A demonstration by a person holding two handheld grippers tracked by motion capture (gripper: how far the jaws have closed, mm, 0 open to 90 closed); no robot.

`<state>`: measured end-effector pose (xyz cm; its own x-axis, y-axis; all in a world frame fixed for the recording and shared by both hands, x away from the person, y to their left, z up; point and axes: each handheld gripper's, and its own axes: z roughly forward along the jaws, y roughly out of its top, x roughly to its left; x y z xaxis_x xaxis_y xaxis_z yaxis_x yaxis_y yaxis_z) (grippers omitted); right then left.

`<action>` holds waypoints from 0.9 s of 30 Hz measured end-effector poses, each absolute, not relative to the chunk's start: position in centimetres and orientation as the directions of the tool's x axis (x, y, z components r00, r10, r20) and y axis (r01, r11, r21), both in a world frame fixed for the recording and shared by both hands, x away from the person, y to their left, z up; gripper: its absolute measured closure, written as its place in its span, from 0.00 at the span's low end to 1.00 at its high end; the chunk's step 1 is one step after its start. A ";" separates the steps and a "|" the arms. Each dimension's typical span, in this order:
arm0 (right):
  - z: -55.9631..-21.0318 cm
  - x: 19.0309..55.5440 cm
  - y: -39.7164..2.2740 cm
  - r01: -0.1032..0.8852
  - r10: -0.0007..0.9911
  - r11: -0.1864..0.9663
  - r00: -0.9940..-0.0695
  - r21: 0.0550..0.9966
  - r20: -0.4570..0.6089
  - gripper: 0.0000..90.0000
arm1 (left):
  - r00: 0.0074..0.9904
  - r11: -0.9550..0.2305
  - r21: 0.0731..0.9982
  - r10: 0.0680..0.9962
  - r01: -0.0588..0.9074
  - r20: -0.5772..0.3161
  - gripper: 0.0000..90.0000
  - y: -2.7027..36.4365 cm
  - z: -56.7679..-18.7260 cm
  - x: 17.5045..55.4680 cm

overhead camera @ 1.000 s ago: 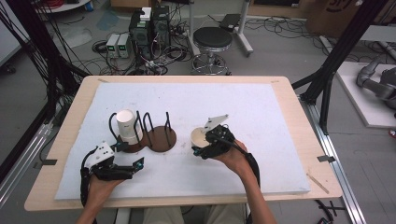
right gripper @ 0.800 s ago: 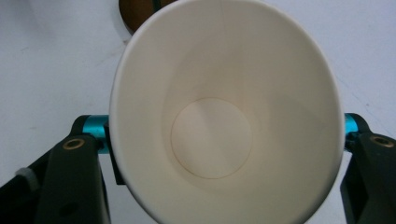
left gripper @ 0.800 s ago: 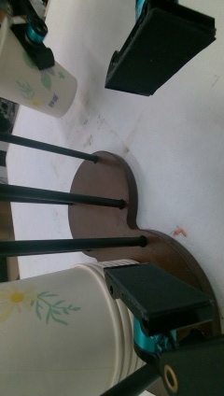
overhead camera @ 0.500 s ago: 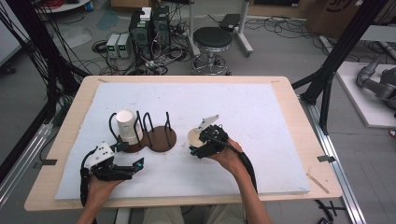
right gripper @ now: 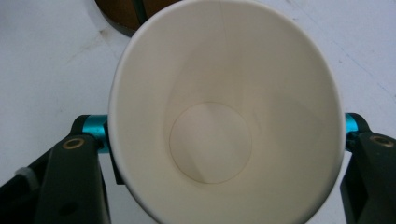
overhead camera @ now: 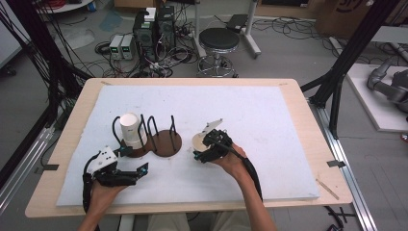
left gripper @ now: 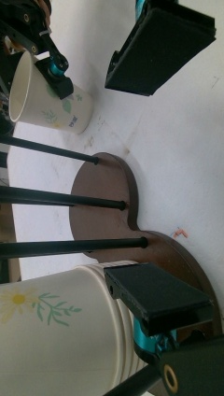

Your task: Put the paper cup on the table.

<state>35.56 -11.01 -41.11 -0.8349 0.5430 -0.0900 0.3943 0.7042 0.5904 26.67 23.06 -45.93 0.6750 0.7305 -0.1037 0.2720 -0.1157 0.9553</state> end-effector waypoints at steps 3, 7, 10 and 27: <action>-41.1 35.6 -11.0 0.398 0.545 0.702 -0.834 0.590 -0.086 0.32 | 0.675 -0.116 0.955 0.730 0.273 -0.104 0.11 23.1 -45.9 26.7; -41.2 35.6 -11.1 0.394 0.540 0.705 -0.837 0.589 -0.087 0.30 | 0.674 -0.114 0.955 0.731 0.273 -0.105 0.10 23.1 -45.9 26.7; -41.3 35.7 -10.9 0.385 0.536 0.720 -0.837 0.578 -0.109 0.21 | 0.676 -0.116 0.955 0.729 0.274 -0.105 0.10 23.1 -45.9 26.7; -41.8 34.8 -12.9 0.396 0.563 0.667 -0.823 0.631 -0.079 0.15 | 0.681 -0.122 0.953 0.725 0.277 -0.105 0.10 23.1 -45.9 26.8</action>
